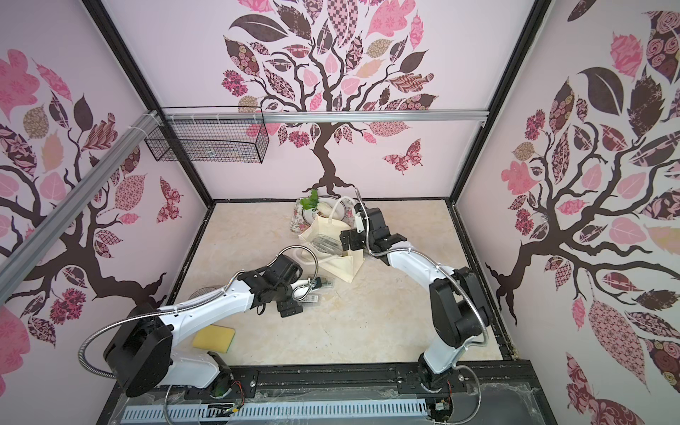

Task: Put the compass set into the canvas bag
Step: Adjust the canvas bag at the center of the board, then pick up the compass set at the center of the board.

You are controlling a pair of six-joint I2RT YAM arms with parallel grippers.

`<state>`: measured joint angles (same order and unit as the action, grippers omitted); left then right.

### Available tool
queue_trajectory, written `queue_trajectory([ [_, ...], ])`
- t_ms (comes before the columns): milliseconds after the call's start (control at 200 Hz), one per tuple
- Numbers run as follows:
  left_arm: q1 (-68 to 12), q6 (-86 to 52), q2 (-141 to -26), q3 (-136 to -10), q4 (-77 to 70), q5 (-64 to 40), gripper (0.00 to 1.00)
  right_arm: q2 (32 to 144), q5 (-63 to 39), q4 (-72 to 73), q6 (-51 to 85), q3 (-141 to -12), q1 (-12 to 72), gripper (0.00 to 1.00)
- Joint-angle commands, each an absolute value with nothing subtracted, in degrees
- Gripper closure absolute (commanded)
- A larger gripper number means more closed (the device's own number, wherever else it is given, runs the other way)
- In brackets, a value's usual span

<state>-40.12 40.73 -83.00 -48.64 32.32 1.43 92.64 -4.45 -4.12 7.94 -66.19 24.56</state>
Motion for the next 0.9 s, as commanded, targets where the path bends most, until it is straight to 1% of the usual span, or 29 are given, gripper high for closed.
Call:
queue_trajectory([
  [0, -40.0, 43.0, -86.5, -49.0, 34.3, -0.6, 0.09, 84.4, -5.1, -0.7, 8.8, -65.9, 24.3, 0.0],
  [190, -40.0, 44.3, -90.7, -50.3, 33.1, -0.7, 0.14, 75.2, -2.9, 1.5, 9.6, -62.4, 24.2, 0.0],
  [270, -40.0, 44.6, -92.2, -50.6, 32.9, -0.4, 0.17, 71.6, -1.6, 2.3, 9.7, -60.9, 24.2, 0.0],
  [370, -40.0, 44.7, -93.8, -51.1, 33.5, -0.6, 0.25, 68.1, 0.0, 3.4, 9.6, -59.2, 24.1, 0.0],
  [415, -40.0, 45.0, -94.4, -51.2, 33.8, -0.6, 0.3, 67.1, 1.0, 3.5, 9.4, -58.7, 24.1, 0.0],
  [495, -40.1, 44.9, -95.1, -51.1, 33.6, -0.2, 0.43, 66.0, 2.0, 3.4, 9.0, -58.2, 24.1, 0.0],
  [700, -40.1, 44.4, -95.6, -50.8, 31.8, 0.7, 0.64, 66.1, 3.0, 3.6, 8.8, -57.6, 24.1, 0.0],
  [800, -40.1, 43.8, -93.8, -50.5, 30.8, 1.4, 0.66, 66.7, 3.8, 3.6, 8.7, -57.4, 24.0, 0.0],
  [895, -40.5, 43.7, -90.3, -49.7, 28.9, 2.0, 0.66, 67.6, 4.5, 3.7, 8.7, -57.0, 24.0, 0.0],
])
